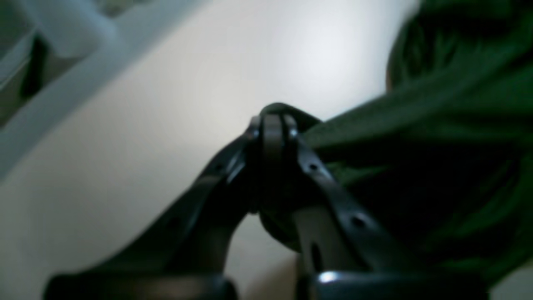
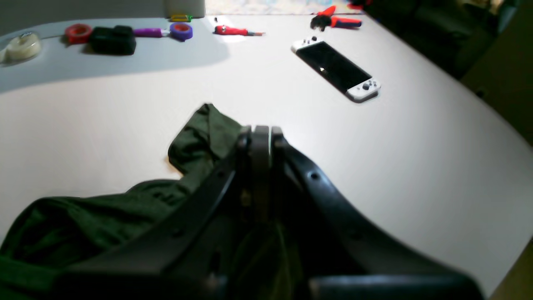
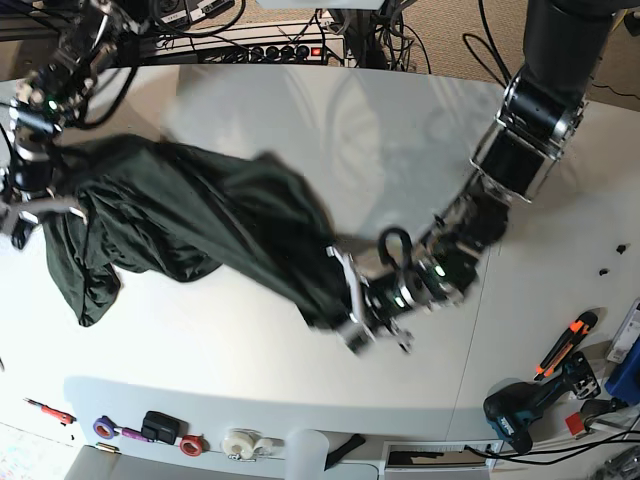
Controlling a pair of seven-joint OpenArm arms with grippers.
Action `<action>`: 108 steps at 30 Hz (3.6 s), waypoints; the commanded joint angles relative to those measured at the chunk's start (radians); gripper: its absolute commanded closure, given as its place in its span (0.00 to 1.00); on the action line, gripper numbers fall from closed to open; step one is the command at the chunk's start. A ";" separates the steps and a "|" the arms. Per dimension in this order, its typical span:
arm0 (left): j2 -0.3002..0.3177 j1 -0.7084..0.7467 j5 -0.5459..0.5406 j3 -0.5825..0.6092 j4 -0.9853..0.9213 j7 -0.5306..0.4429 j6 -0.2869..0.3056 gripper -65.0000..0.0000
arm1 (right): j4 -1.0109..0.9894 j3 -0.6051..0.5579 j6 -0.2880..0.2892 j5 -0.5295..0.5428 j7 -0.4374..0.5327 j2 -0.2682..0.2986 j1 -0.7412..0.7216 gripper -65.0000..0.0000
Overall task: Layout the t-shirt on the table in an organized manner, then fold the t-shirt properly
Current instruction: 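Lift the t-shirt with both grippers and stretch it apart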
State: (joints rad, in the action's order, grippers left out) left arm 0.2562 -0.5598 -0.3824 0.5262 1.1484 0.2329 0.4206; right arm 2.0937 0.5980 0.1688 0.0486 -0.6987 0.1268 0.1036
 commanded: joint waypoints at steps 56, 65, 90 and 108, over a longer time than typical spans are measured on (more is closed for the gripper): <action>0.447 -0.401 -0.388 -0.113 -0.011 0.285 -0.130 1.00 | -1.011 -0.339 0.264 0.322 -0.384 0.286 -1.204 1.00; 0.447 -0.210 -0.523 -0.214 -0.005 0.384 -0.023 1.00 | -0.867 -0.199 0.388 0.661 -0.506 0.337 -0.846 1.00; 0.378 0.417 -0.968 -0.714 -0.003 0.672 0.236 1.00 | -0.404 0.249 0.489 0.957 -0.566 0.245 0.093 1.00; 0.227 0.586 -0.987 -0.922 0.001 0.720 0.236 1.00 | -0.405 0.252 0.492 0.813 -0.507 0.253 0.117 1.00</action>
State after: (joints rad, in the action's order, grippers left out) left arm 0.4660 0.0345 -1.3476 -0.3882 1.1355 0.9611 0.6525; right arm 1.6711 0.8394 0.6556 0.8509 -1.2289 0.3515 0.2272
